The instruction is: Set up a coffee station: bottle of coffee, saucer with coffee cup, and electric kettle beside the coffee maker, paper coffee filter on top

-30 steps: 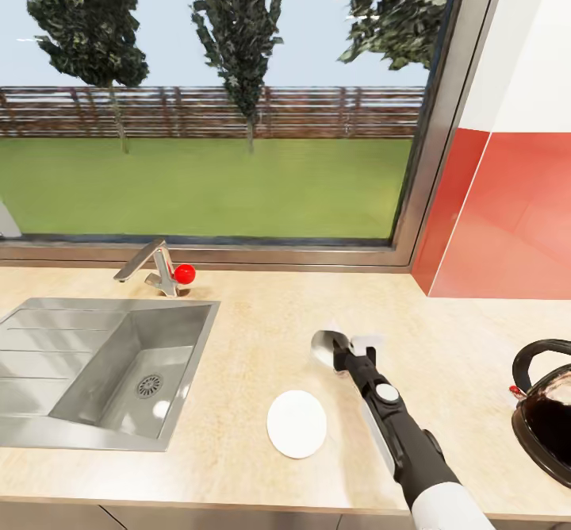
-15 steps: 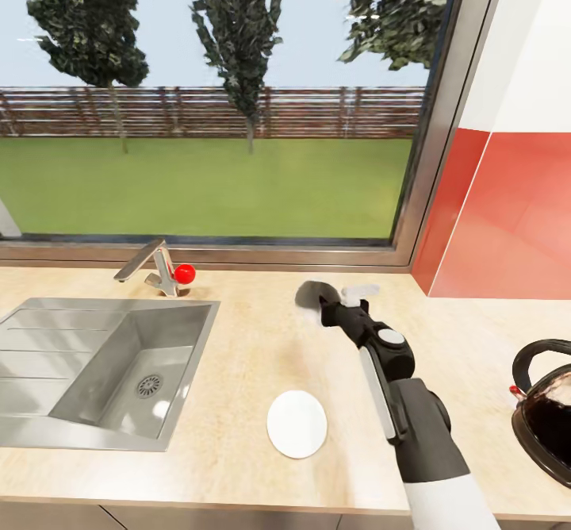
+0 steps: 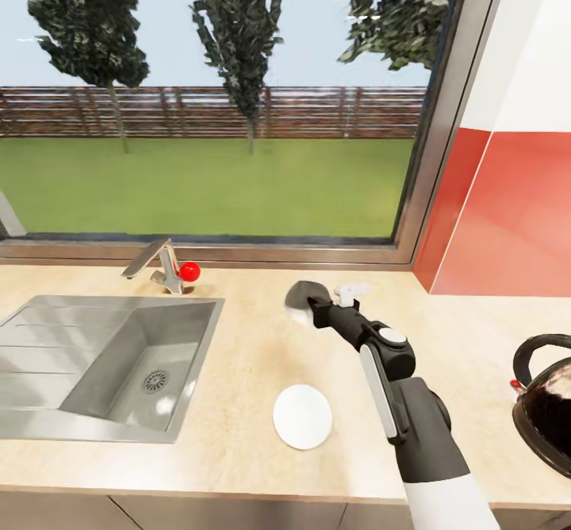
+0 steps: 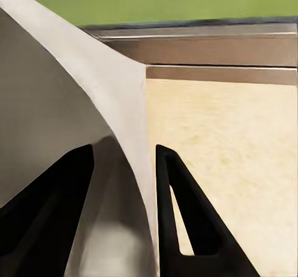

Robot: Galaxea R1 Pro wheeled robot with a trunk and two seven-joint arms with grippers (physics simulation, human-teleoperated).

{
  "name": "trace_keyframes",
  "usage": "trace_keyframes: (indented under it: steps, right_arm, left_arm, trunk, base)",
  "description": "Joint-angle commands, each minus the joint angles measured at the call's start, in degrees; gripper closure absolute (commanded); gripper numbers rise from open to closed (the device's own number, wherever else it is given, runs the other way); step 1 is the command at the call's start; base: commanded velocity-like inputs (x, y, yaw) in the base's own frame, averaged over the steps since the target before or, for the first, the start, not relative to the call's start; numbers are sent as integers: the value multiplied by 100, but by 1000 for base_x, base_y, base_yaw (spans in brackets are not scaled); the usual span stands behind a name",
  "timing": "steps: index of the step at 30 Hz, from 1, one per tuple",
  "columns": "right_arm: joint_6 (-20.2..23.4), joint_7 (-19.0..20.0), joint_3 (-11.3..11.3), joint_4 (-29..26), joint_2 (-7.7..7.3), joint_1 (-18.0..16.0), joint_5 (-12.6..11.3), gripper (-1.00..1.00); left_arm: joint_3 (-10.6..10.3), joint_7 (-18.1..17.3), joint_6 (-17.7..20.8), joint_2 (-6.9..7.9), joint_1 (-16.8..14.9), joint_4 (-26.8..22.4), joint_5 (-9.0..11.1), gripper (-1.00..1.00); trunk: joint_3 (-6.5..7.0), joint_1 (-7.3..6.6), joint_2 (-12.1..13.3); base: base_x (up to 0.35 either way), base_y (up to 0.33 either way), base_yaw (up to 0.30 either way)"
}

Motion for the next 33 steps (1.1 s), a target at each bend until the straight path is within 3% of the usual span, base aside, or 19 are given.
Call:
trace_keyframes:
  steps: [1, 6, 13, 24, 33]
  right_arm:
    - [32, 13, -9, 3, -2, -2, -11, 100]
    - [32, 86, -10, 2, -8, 2, -106, 100]
    - [40, 307, -17, 7, -55, 1, -586, 100]
    - [41, 328, -19, 5, -70, 3, -655, 100]
    - [41, 328, -16, 5, -70, 3, -658, 100]
  left_arm:
    - [6, 4, 8, -1, -3, -4, 53, -100]
    - [12, 4, 10, -5, -3, -10, 53, -100]
    - [22, 20, 17, -6, -9, -13, 61, -100]
    - [49, 30, 17, -5, -11, -13, 80, -100]
    - [37, 31, 15, -7, -11, -13, 74, -100]
  trunk:
    - [-13, 1, -14]
    - [-13, 1, -14]
    - [-13, 1, -14]
    - [18, 1, -14]
    - [63, 1, -14]
  base:
    - [-250, 223, 0]
    - [-258, 229, 0]
    - [-258, 241, 78]
    - [-120, 264, 248]
    - [-6, 45, 241]
